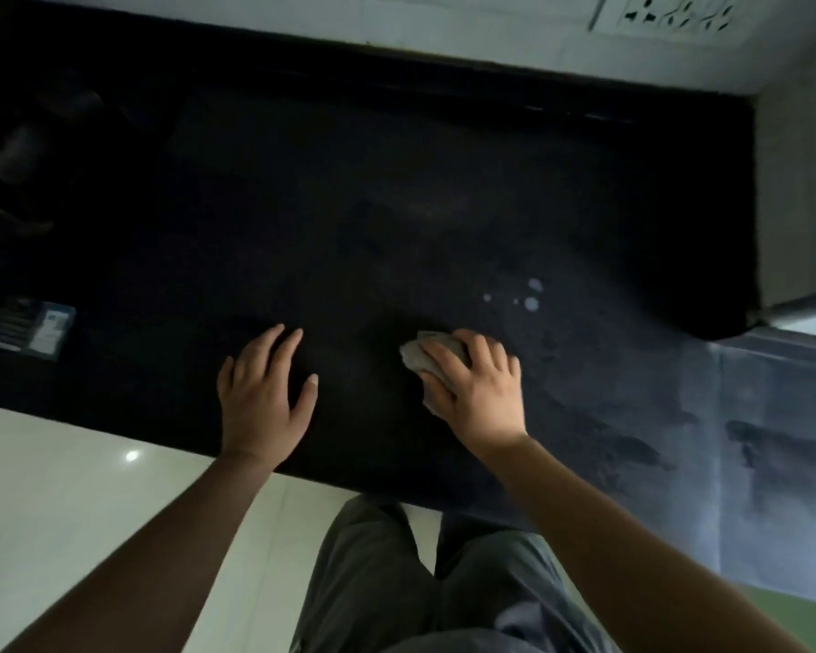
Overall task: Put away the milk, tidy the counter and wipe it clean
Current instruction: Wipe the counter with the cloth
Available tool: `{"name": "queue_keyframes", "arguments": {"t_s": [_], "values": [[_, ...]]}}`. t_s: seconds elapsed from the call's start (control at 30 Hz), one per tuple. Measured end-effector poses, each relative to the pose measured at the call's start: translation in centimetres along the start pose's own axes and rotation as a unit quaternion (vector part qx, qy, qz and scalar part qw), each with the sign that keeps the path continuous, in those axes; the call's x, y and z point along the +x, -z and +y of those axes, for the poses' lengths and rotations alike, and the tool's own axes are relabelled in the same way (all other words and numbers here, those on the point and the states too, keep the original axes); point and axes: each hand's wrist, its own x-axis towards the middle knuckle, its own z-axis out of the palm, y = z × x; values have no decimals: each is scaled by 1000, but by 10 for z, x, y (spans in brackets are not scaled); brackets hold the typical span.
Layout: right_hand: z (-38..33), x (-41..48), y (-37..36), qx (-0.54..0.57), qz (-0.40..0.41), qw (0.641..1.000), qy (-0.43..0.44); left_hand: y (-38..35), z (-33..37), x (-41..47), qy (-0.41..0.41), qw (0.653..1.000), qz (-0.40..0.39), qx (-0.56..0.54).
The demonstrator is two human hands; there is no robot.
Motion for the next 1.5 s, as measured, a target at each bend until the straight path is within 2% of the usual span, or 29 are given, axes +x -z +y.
{"name": "queue_keyframes", "arguments": {"t_s": [0.1,0.2,0.3,0.37,0.43,0.5,0.6,0.7,0.83,0.9,0.97,1.03,1.17,1.23,1.33,1.43,1.5], "values": [[39,-17,17,-12,37,998,-43,-2,35,-22,21,999,30,-35],[66,4,26,-4,60,991,-116,-14,74,-41,42,997,28,-60],[71,44,24,16,61,979,-191,-31,103,-46,75,996,7,-41],[65,62,18,22,57,978,-199,-40,112,-46,92,996,2,-15],[59,65,18,17,37,988,-148,-45,114,-46,101,995,7,2],[59,49,21,12,18,998,-54,-46,114,-46,104,994,16,6],[70,10,31,22,-12,998,52,-44,117,-45,113,993,23,7],[94,-2,38,5,1,999,45,-44,117,-45,117,993,21,5],[99,44,34,0,35,996,-87,-44,117,-44,123,992,23,0],[83,75,26,9,16,992,-125,-45,117,-44,122,992,27,-1],[64,92,17,15,-3,995,-102,-45,117,-44,122,992,27,0],[49,89,11,17,-3,999,-39,-45,117,-44,122,992,27,0],[47,37,17,30,-39,995,92,-44,116,-44,122,992,21,1],[60,19,22,38,-33,992,114,-44,116,-44,121,992,18,-1],[68,20,21,51,-5,998,47,-44,115,-45,119,993,11,-9],[44,56,10,59,23,994,-89,-44,114,-43,121,992,11,-21],[20,77,2,54,14,991,-120,-43,113,-44,116,992,10,-44]]}}
